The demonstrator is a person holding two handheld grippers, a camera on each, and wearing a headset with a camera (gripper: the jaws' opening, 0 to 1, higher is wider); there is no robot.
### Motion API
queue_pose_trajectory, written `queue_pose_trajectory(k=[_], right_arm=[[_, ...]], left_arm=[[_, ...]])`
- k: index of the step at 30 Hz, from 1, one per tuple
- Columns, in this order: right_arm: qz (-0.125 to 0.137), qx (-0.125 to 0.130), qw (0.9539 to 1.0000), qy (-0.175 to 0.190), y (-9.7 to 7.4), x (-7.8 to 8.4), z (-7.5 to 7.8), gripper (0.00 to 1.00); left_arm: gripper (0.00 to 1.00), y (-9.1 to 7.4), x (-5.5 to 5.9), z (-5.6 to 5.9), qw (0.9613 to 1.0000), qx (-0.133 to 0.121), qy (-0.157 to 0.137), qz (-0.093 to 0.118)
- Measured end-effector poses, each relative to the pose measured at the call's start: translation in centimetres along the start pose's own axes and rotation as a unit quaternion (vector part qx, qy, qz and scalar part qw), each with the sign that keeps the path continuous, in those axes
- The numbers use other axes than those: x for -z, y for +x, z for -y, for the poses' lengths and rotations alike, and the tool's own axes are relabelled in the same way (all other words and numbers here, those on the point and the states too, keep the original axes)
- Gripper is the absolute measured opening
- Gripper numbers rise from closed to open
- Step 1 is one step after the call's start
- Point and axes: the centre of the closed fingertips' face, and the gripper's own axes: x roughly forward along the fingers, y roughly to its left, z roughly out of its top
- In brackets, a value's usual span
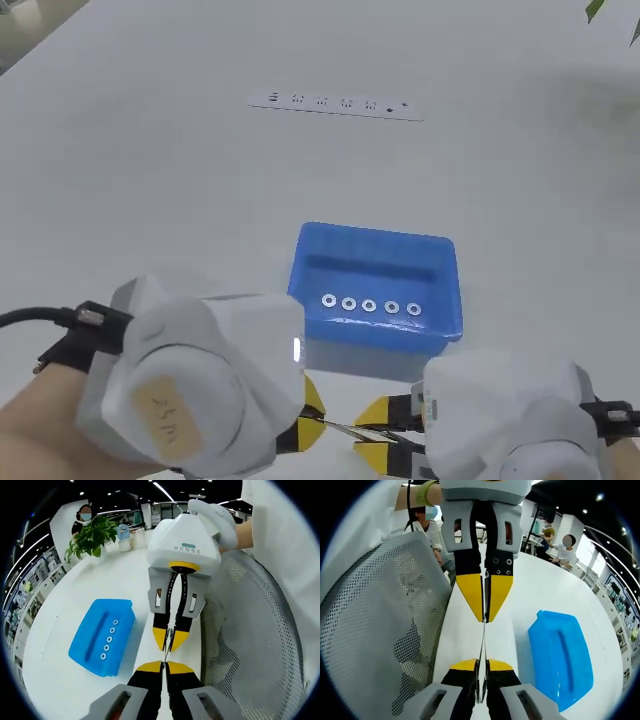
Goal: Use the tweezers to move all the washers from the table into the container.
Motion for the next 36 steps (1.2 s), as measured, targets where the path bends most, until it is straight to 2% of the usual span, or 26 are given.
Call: queue_pose_trajectory(k=[4, 6, 7, 9, 12, 14, 17, 20, 24, 27, 29, 30, 31, 32, 33, 35, 36], right_arm=[[0.002, 0.004, 1.0000, 0.004, 0.2, 0.0, 0.2, 0.03], [0.007, 0.012, 0.9998, 0.017, 0.3, 0.0, 0.5, 0.04], [0.012, 0.020, 0.9993, 0.030, 0.4, 0.1, 0.9, 0.04], [0.020, 0.021, 0.9980, 0.057, 0.5, 0.2, 0.9, 0.06], [0.028, 0.032, 0.9955, 0.084, 0.3, 0.2, 1.1, 0.19], [0.039, 0.036, 0.9942, 0.093, -0.3, 0.1, 1.1, 0.23], [0.054, 0.048, 0.9891, 0.128, -1.5, 0.3, 1.2, 0.23], [0.049, 0.082, 0.9842, 0.150, -2.9, 1.5, 1.9, 0.31], [0.045, 0.108, 0.9754, 0.187, -4.5, 3.0, 2.0, 0.37], [0.056, 0.124, 0.9666, 0.217, -5.5, 3.5, 2.1, 0.38], [0.050, 0.142, 0.9550, 0.255, -6.5, 4.3, 2.0, 0.38], [0.049, 0.154, 0.9479, 0.275, -7.0, 4.7, 2.0, 0.38], [0.060, 0.164, 0.9378, 0.300, -7.7, 4.7, 1.8, 0.38], [0.065, 0.169, 0.9305, 0.319, -8.1, 4.8, 1.5, 0.38], [0.077, 0.179, 0.9195, 0.341, -8.9, 4.8, 1.3, 0.38], [0.096, 0.195, 0.9080, 0.358, -10.3, 4.5, 1.0, 0.39], [0.108, 0.211, 0.8983, 0.370, -11.3, 4.4, 1.0, 0.38]], left_arm=[[0.00, 0.1, 0.4, -0.1, 0.9999, -0.002, 0.004, -0.009], [0.00, 0.2, 0.5, -0.6, 0.9997, -0.016, 0.011, -0.014], [0.00, 0.2, 0.6, -0.6, 0.9997, -0.016, 0.013, -0.016], [0.00, 0.4, 0.8, -0.6, 0.9998, -0.008, 0.009, -0.019], [0.00, 0.6, 1.0, -0.8, 0.9997, -0.004, 0.011, -0.024], [0.00, 0.9, 1.5, -0.9, 0.9994, 0.001, 0.010, -0.033], [0.00, 1.4, 2.7, -1.0, 0.9982, 0.012, 0.015, -0.057], [0.00, 2.1, 4.0, -0.9, 0.9957, 0.027, 0.026, -0.084], [0.00, 2.8, 4.5, -1.1, 0.9939, 0.035, 0.035, -0.099], [0.00, 3.1, 4.8, -1.4, 0.9920, 0.039, 0.040, -0.113], [0.00, 3.4, 5.0, -1.6, 0.9902, 0.041, 0.044, -0.126], [0.00, 3.5, 5.1, -1.6, 0.9893, 0.043, 0.043, -0.132], [0.00, 3.5, 5.2, -1.5, 0.9881, 0.046, 0.043, -0.140], [0.00, 3.5, 5.2, -1.4, 0.9874, 0.047, 0.044, -0.144], [0.00, 3.6, 5.3, -1.4, 0.9863, 0.048, 0.045, -0.151], [0.00, 3.8, 5.6, -1.2, 0.9846, 0.051, 0.049, -0.160], [0.00, 3.9, 5.8, -1.2, 0.9836, 0.052, 0.048, -0.166]])
